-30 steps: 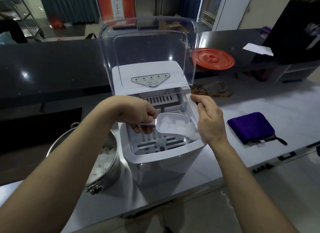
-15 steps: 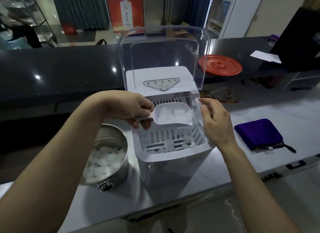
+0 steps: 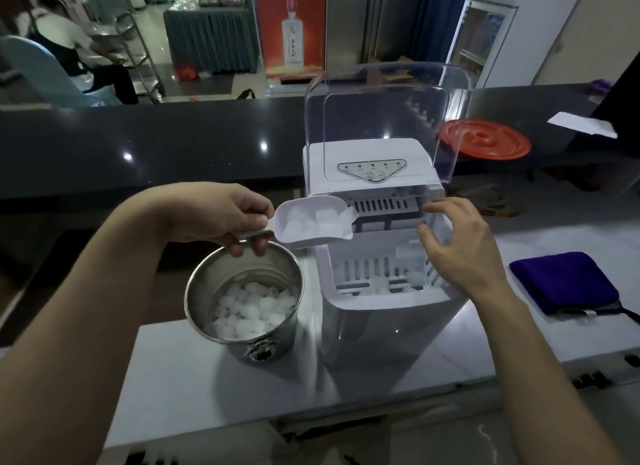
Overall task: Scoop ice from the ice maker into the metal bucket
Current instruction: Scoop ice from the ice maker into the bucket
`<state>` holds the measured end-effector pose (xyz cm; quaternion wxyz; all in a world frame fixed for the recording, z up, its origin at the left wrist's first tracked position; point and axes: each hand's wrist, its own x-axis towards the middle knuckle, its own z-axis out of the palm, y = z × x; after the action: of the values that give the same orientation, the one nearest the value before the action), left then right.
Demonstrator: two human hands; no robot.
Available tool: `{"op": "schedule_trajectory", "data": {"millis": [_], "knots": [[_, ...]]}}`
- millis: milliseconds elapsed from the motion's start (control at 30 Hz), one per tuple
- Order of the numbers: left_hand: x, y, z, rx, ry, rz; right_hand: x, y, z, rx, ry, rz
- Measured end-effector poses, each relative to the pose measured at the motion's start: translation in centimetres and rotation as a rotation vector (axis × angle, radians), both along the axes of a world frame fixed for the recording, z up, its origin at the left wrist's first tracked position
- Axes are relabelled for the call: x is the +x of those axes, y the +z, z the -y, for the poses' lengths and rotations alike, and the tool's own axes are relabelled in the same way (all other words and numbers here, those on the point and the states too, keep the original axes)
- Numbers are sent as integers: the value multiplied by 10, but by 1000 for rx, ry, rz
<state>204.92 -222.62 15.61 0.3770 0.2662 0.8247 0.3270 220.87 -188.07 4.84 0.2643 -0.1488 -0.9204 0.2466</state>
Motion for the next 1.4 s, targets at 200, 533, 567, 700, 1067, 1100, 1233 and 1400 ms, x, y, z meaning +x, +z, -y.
{"op": "schedule_trajectory", "data": {"millis": [200,533,567,700,1067,1100,1233,1400], "knots": [[0,-22,48,-23,86,20,-2,-3,0,-8,-24,-42],[8,-57,74,-8,91,57,-1,0,11,63,-31,-16],[8,-59,76,-9,99,59,-1,1,15,67,-27,-20],[10,-65,84,-6,141,62,-5,8,52,42,86,-102],[30,-87,115,-182,269,-59,-34,-2,129,22,434,-61],[32,-90,116,-208,290,-88,-35,-4,130,34,438,-62],[39,-98,110,-257,369,-224,-36,-9,128,58,439,-61],[41,-102,99,-295,385,-422,-35,-10,129,67,438,-79]]}}
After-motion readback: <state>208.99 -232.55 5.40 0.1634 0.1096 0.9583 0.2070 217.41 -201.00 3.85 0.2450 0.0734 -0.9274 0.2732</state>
